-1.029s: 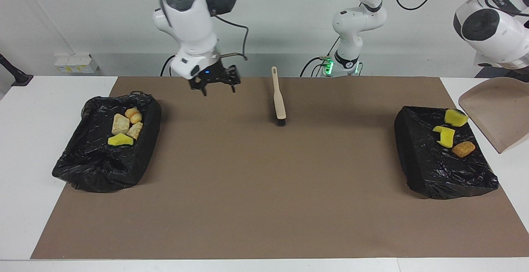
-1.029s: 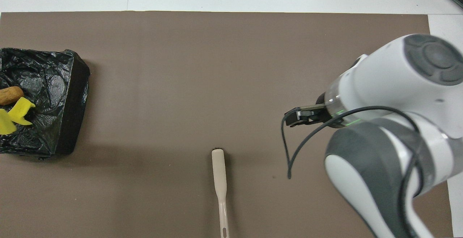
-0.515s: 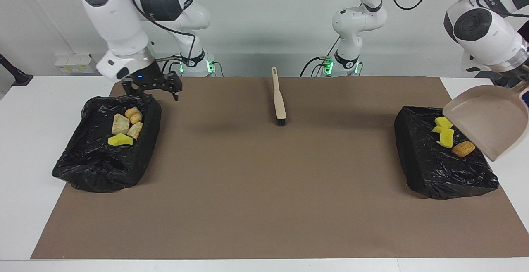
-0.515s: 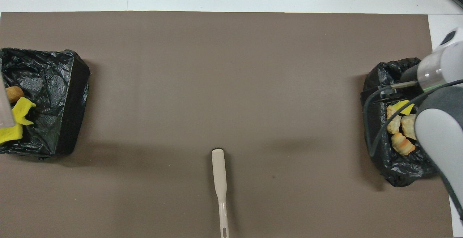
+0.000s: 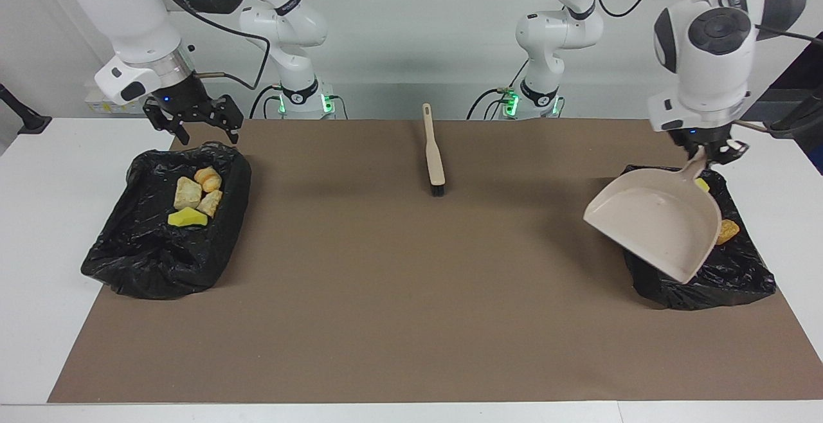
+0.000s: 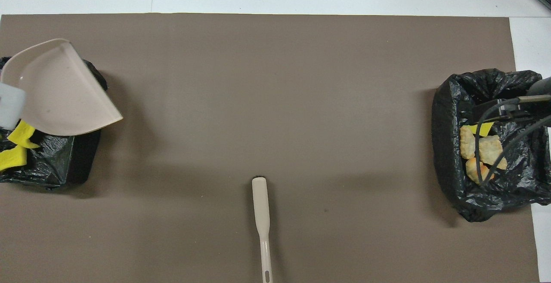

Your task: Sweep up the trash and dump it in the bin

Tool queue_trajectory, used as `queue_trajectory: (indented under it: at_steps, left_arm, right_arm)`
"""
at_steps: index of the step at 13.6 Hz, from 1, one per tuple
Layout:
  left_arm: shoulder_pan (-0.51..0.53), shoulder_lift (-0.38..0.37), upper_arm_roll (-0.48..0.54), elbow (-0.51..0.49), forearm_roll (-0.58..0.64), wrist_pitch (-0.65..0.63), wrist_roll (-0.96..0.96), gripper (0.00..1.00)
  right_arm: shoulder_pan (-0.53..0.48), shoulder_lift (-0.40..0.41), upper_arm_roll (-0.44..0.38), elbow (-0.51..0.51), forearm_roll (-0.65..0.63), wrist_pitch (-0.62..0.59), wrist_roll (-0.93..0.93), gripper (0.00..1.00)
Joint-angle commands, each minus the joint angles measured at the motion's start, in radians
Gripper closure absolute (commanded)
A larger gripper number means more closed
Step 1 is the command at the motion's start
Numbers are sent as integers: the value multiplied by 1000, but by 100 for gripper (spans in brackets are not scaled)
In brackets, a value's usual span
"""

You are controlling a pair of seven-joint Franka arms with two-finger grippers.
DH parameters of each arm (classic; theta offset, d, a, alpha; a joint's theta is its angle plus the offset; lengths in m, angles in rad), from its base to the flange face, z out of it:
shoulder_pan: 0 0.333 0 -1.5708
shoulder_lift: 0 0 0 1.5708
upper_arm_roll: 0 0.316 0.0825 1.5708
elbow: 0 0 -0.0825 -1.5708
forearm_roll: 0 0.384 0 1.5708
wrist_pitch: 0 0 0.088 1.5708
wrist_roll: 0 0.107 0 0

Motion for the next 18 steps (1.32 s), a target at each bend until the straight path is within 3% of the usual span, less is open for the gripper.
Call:
queue_trajectory:
  at_steps: [1, 4, 8, 11, 18]
  left_arm:
    - [-86, 22, 16, -1, -107, 6, -241, 100]
    - [-186, 76, 16, 2, -244, 90, -511, 100]
    - [-341, 208, 16, 32, -317, 222, -904, 100]
    - [-434, 336, 17, 145, -358, 253, -1108, 100]
    - [-540, 410, 17, 171, -427, 360, -1222, 100]
  right_arm:
    - [-8, -15, 7, -7, 3, -17, 17, 0]
    - [-7, -13, 8, 13, -3, -22, 28, 0]
    - [-4, -13, 11, 13, -3, -21, 27, 0]
    - [-2, -15, 11, 13, -1, -21, 27, 0]
    - [-2, -13, 11, 13, -1, -21, 27, 0]
